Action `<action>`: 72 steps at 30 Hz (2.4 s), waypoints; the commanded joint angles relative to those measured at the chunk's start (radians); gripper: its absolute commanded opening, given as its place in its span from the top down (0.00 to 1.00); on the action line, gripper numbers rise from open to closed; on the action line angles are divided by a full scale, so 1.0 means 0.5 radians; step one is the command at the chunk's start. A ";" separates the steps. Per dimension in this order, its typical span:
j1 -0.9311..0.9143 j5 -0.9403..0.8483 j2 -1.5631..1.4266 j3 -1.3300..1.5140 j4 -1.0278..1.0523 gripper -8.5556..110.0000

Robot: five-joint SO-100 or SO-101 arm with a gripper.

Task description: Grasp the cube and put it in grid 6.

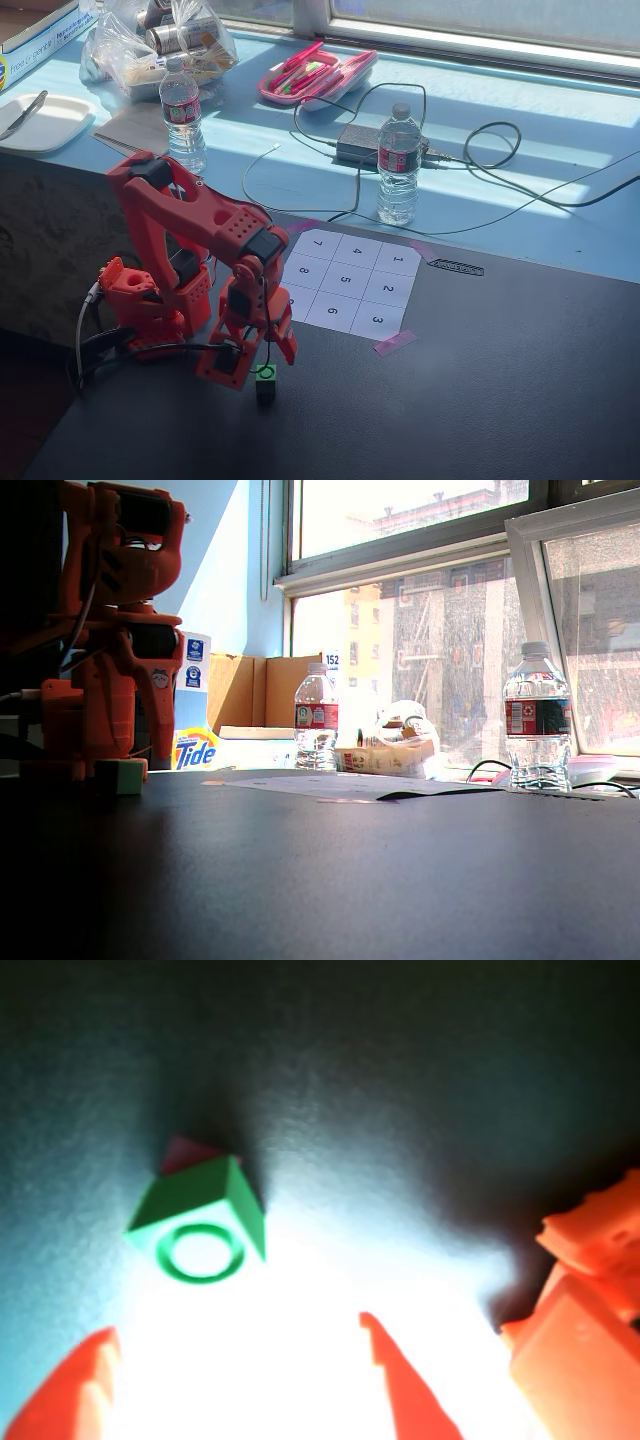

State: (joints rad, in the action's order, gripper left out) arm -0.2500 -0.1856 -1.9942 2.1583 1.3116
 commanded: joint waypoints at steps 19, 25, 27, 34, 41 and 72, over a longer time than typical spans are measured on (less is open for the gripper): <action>-0.414 -0.472 0.304 -0.295 -0.040 0.65; -0.430 -0.485 0.341 -0.295 -0.092 0.69; -0.433 -0.485 0.344 -0.295 -0.098 0.72; -0.439 -0.515 0.337 -0.291 -0.123 0.88; -0.430 -0.525 0.337 -0.267 -0.147 0.93; -0.190 -0.549 0.304 -0.003 -0.319 0.93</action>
State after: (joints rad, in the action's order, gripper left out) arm -0.3405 -0.4725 -1.8193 2.1798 1.1551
